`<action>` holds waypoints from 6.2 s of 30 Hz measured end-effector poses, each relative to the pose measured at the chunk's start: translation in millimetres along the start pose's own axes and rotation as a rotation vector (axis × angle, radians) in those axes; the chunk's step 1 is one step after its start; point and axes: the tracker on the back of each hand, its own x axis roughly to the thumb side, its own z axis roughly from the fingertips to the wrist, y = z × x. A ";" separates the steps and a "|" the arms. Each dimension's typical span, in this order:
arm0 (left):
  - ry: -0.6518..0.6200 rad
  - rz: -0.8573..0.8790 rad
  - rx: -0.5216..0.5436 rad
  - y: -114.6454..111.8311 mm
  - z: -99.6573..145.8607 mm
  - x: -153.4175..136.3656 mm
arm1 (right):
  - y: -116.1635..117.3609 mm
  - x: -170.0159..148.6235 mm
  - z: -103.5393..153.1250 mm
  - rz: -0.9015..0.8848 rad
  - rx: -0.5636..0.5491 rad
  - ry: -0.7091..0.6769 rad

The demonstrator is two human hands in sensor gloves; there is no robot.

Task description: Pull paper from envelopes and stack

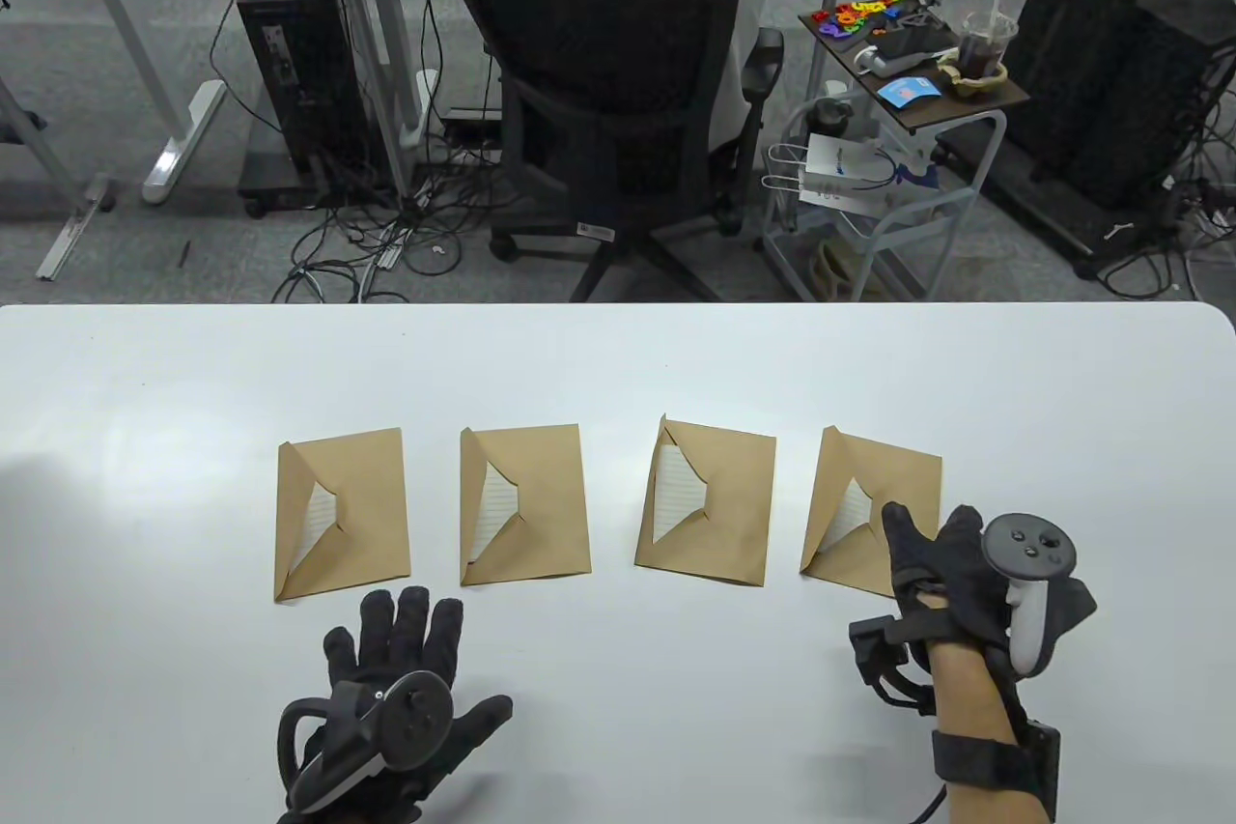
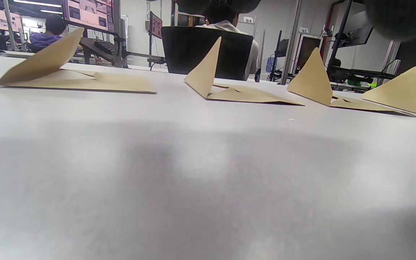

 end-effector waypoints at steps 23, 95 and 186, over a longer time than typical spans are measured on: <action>-0.013 0.024 0.005 2.9 2.8 0.5 | 48.4 19.3 -31.5 0.427 -0.157 0.307; -0.200 1.043 0.072 -1.8 18.7 32.9 | 86.9 -0.3 182.0 -0.313 0.383 -0.802; 0.199 0.038 0.187 27.5 14.2 -55.0 | 27.8 -5.9 140.4 -0.293 0.169 -0.652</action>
